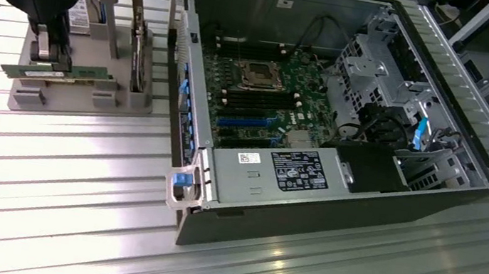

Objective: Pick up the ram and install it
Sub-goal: 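Pick up the ram and move it above insertion slot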

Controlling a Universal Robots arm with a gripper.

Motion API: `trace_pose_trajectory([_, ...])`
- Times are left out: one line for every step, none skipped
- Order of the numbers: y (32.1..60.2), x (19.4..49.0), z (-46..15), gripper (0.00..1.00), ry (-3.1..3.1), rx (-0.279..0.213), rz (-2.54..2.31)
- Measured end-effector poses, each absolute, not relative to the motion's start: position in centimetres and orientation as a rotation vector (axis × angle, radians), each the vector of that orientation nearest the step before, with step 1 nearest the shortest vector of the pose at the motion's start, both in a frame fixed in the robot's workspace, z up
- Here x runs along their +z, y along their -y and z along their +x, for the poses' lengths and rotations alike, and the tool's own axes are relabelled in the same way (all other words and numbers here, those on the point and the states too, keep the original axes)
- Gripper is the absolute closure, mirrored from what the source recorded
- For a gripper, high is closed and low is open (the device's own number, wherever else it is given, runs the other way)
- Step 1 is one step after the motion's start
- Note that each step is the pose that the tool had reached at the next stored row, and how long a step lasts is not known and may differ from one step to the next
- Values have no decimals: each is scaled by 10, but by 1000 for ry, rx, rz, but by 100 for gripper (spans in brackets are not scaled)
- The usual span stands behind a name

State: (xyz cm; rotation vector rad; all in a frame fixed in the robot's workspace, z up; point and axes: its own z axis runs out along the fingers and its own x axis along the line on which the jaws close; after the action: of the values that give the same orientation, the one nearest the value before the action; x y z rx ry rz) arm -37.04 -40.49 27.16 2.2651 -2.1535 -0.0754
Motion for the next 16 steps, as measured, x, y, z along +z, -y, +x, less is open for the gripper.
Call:
trace_pose_trajectory([405,272,-370,88,2154,-75,2265])
trace_pose_trajectory([405,273,-370,88,2154,-75,2265])
trace_pose_trajectory([405,273,-370,88,2154,-75,2265])
trace_pose_trajectory([405,274,-370,88,2154,-75,2265])
trace_pose_trajectory([405,274,-370,88,2154,-75,2265])
trace_pose_trajectory([405,275,-370,88,2154,-75,2265])
trace_pose_trajectory([405,275,-370,88,2154,-75,2265])
trace_pose_trajectory([405,276,-370,88,2154,-75,2265])
trace_pose_trajectory([405,276,-370,88,2154,-75,2265])
trace_pose_trajectory([405,276,-370,88,2154,-75,2265])
trace_pose_trajectory([405,277,-370,88,2154,-75,2265])
trace_pose_trajectory([405,277,-370,88,2154,-75,2265])
trace_pose_trajectory([405,278,-370,88,2154,-75,2265])
trace_pose_trajectory([405,279,-370,88,2153,-76,2265])
trace_pose_trajectory([405,280,-370,88,2154,-75,2265])
trace_pose_trajectory([405,280,-370,88,2154,-75,2265])
